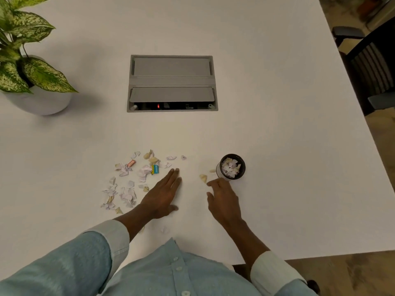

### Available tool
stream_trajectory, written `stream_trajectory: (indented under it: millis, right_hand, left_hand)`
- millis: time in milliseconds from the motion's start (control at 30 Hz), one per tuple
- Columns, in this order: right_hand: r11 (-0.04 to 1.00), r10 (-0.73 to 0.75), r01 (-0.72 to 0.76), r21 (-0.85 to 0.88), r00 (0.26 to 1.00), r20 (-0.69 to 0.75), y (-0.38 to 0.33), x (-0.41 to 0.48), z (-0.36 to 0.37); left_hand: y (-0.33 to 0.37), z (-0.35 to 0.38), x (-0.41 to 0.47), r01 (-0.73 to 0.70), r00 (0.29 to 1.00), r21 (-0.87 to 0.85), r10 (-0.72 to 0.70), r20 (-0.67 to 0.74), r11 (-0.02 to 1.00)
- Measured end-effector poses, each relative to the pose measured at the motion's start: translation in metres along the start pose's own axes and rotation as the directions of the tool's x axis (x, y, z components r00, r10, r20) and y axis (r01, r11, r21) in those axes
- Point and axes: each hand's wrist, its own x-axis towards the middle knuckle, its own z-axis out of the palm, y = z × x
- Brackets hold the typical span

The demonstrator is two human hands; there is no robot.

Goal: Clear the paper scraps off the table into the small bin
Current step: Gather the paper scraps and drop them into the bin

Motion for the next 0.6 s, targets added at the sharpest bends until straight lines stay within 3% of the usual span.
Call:
stream_trajectory:
  millis: [133, 367, 600]
  right_hand:
    - [0.968, -0.009, 0.045, -0.245, 0.989, 0.148, -0.001, 0.008, 0.026]
    - [0.896, 0.058, 0.061, -0.440, 0.966, 0.252, -0.017, 0.028, 0.033]
    - [0.881, 0.048, 0.077, -0.466, 0.967, 0.251, -0.017, 0.024, 0.040]
  left_hand:
    - [0.003, 0.008, -0.001, -0.003, 1.000, 0.038, 0.002, 0.016, 0.999]
    - [0.008, 0.010, 0.003, 0.039, 0.999, 0.002, -0.039, 0.036, 0.999]
    - [0.000, 0.010, 0.004, 0.037, 0.999, -0.081, -0.035, 0.026, 0.996]
